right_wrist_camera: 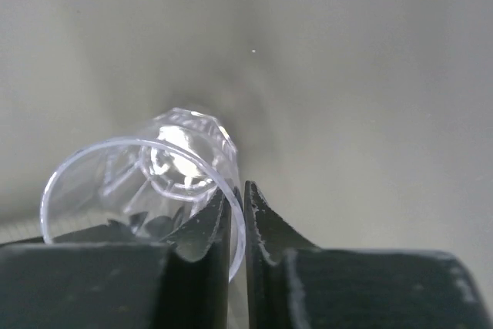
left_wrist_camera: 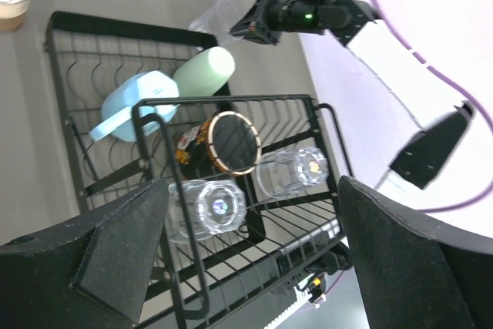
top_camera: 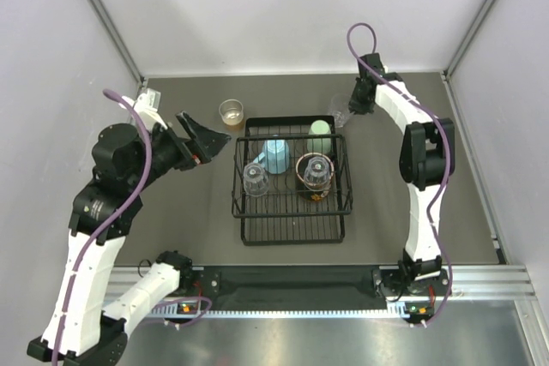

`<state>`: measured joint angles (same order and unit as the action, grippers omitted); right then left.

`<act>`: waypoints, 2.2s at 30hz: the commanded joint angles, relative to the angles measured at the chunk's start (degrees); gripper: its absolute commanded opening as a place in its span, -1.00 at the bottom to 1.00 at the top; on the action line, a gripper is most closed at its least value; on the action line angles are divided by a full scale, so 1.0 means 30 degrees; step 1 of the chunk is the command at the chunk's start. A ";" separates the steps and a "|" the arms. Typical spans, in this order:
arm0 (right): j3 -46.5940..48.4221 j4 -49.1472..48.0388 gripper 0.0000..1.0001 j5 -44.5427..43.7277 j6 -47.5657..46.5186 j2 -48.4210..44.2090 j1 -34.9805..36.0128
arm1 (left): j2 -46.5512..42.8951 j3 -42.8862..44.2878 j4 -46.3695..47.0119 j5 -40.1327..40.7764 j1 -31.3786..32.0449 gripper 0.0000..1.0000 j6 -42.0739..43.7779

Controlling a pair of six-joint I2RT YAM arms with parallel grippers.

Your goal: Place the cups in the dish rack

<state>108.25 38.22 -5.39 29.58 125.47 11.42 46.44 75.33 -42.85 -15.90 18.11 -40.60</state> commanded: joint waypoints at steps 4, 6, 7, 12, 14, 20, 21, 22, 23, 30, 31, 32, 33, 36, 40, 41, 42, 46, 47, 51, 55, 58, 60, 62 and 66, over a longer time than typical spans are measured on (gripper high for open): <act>0.0334 -0.0582 -1.00 0.1268 0.0100 -0.2473 -0.0701 | 0.0955 0.1608 0.1945 -0.1992 0.0028 0.93 -0.0060; 0.0100 -0.0581 -1.00 0.1617 0.0042 -0.4078 -0.0789 | 0.1073 0.1638 0.2678 -0.2871 0.0028 0.93 -0.0265; -0.0104 -0.0581 -1.00 0.1707 -0.0017 -0.4727 -0.0847 | 0.1248 0.1667 0.3407 -0.3193 0.0028 0.94 -0.0585; -0.1566 -0.1192 -1.00 0.4981 0.0185 -0.9648 -0.0877 | 0.2010 0.1376 0.6427 -0.5828 0.0028 0.95 -0.2430; -0.3665 -0.2918 -1.00 0.7173 0.0741 -1.2274 -0.0877 | 0.2421 0.0793 0.8498 -0.6532 0.0057 0.96 -0.4126; -0.8860 -0.8427 -1.00 1.0817 0.3409 -1.8549 -0.0760 | 0.3651 -0.0324 1.3777 -0.8585 0.0087 0.96 -0.9196; -0.8894 -0.8432 -1.00 1.1138 0.3468 -1.8996 -0.0760 | 0.3739 -0.0528 1.5294 -0.8702 0.0087 0.96 -0.9578; -0.8895 -0.8432 -1.00 1.1432 0.3585 -1.9378 -0.0760 | 0.4001 -0.0617 1.6034 -0.9023 0.0145 0.96 -1.0191; -0.8895 -0.8548 -1.00 1.2334 0.3818 -1.9904 -0.0760 | 0.4091 -0.0734 1.6563 -0.9084 0.0203 0.96 -1.0342; -0.9626 -1.1414 -1.00 1.6618 0.8181 -2.0671 -0.0672 | 0.5057 -0.0677 2.0318 -0.8705 0.2603 0.97 -0.9586; -0.9946 -1.1885 -1.00 1.6881 0.8650 -2.0816 -0.0672 | 0.5117 -0.0676 2.0377 -0.8530 0.3186 0.97 -0.8828; -1.0094 -1.2353 -1.00 1.7377 0.9148 -2.1020 -0.0643 | 0.5146 -0.0618 2.0464 -0.8267 0.3453 0.96 -0.8501; -1.0241 -1.3257 -1.00 1.7585 1.0052 -2.1138 -0.0614 | 0.5350 -0.0589 2.0494 -0.8119 0.3717 0.97 -0.8237; -1.0885 -1.4201 -1.00 1.7967 1.1463 -2.1636 -0.0584 | 0.5731 -0.0325 2.0523 -0.7826 0.4509 0.96 -0.7591; -1.1501 -1.4994 -1.00 1.8173 1.2403 -2.2135 -0.0438 | 0.6201 -0.0091 2.0320 -0.7708 0.5330 0.97 -0.6859; -1.1531 -1.5169 -1.00 1.8202 1.2753 -2.2310 -0.0438 | 0.6288 0.0026 2.0116 -0.7562 0.5418 0.96 -0.6771; -1.1560 -1.5258 -1.00 1.8231 1.2843 -2.2370 -0.0409 | 0.6376 0.0085 2.0114 -0.7503 0.5506 0.96 -0.6683; -1.1590 -1.5346 -1.00 1.8349 1.3254 -2.2662 -0.0145 | 0.6698 0.0582 1.9938 -0.7064 0.6120 0.96 -0.6243; -1.1561 -1.5288 -1.00 1.8291 1.3312 -2.2692 0.0058 | 0.6786 0.0815 1.9938 -0.7034 0.6238 0.97 -0.6213; -1.1532 -1.5083 -1.00 1.8086 1.3342 -2.2751 0.0645 | 0.7313 0.1257 1.9938 -0.6829 0.6970 0.97 -0.5979; -1.1326 -1.4702 -1.00 1.7909 1.3078 -2.2722 0.1027 | 0.7256 0.1257 2.0522 -0.6682 0.7176 0.96 -0.6037; -1.1472 -1.4702 -1.00 1.7880 1.3108 -2.2664 0.1347 | 0.7373 0.1432 2.0494 -0.6682 0.7264 0.97 -0.5920; -1.1473 -1.4673 -1.00 1.7938 1.3137 -2.2576 0.1524 | 0.7520 0.1462 2.0494 -0.6683 0.7294 0.97 -0.5891; -1.1473 -1.4673 -1.00 1.7997 1.3137 -2.2458 0.1846 | 0.7520 0.1462 2.0465 -0.6565 0.7323 0.96 -0.5774; -1.1502 -1.4468 -1.00 1.8027 1.2874 -2.2195 0.2345 | 0.7753 0.1871 2.0377 -0.6709 0.7294 0.87 -0.5744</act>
<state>72.82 -3.11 49.06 68.18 58.63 17.19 69.32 77.91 15.09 -35.94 39.81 -59.00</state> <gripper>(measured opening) 0.063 0.948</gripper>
